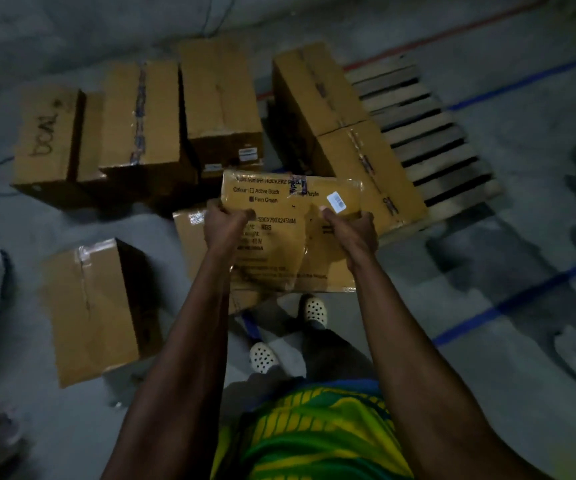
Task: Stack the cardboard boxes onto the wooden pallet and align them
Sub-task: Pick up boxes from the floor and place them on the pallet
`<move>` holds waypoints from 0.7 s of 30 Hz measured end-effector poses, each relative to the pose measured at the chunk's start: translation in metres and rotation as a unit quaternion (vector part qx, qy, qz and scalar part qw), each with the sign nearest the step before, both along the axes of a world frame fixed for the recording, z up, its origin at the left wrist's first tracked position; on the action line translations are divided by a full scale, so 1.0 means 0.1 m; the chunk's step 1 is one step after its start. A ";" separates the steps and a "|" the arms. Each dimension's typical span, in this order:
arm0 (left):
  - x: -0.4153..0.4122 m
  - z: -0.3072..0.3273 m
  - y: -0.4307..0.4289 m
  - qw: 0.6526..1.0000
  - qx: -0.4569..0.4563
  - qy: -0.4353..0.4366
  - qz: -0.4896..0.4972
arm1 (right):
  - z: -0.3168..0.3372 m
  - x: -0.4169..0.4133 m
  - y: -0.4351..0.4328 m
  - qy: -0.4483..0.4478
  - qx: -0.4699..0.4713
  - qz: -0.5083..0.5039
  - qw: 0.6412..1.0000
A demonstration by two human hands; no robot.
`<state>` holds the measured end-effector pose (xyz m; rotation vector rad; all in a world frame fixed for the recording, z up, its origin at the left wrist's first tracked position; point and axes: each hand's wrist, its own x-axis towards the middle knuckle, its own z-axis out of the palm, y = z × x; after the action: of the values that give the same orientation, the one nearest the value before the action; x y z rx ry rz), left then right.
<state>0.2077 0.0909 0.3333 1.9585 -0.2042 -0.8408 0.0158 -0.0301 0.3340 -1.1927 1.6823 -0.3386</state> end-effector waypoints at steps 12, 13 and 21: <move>-1.56 0.74 -1.19 0.971 0.009 -0.158 -0.180 | 0.33 -1.63 -0.31 0.064 -0.041 -0.242 0.967; -1.73 0.76 -1.31 0.968 0.005 -0.160 -0.193 | 0.36 -1.79 -0.38 0.069 -0.048 -0.258 0.963; -3.06 0.79 -2.39 0.962 0.013 -0.145 -0.229 | 0.57 -3.22 -1.35 0.115 -0.092 -0.294 0.944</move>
<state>-0.0983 -0.1485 0.4121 2.0864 -0.8504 -0.8405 -0.3062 -0.1647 0.3914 -0.8569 2.2411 -0.7597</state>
